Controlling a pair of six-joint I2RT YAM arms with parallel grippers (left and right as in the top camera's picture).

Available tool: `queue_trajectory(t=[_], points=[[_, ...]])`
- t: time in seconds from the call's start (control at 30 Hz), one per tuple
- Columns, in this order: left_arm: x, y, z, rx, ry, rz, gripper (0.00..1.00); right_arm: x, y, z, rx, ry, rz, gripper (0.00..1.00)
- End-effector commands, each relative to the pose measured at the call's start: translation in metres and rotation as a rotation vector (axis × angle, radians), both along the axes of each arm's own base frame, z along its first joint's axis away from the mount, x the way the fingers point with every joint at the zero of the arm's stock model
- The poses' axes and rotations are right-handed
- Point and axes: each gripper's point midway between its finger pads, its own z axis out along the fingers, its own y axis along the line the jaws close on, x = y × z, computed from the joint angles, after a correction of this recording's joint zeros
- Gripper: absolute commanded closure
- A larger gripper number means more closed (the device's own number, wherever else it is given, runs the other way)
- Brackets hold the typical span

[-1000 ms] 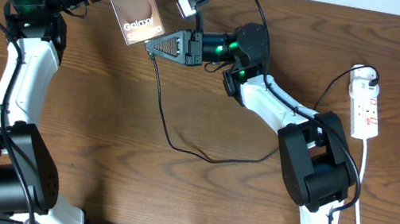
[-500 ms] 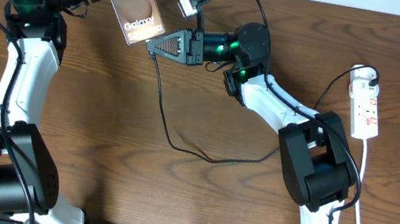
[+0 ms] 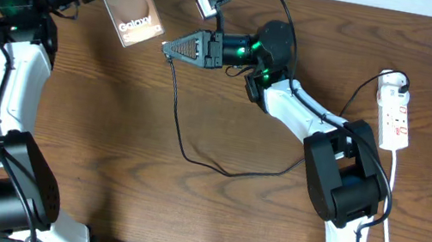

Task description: Plug charger to phone and switch on socket

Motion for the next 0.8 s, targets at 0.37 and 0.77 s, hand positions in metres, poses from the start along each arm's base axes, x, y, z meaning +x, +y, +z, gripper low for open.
queue_trajectory(t=[0.37,0.77], points=[[-0.009,0.000,0.020,-0.059,0.031,-0.027,0.92,0.015,0.006,-0.085,-0.258,0.143,-0.106,0.99],[-0.013,-0.004,0.020,-0.046,0.024,-0.060,0.93,0.052,-0.097,-0.192,-1.027,0.148,-0.472,0.99]])
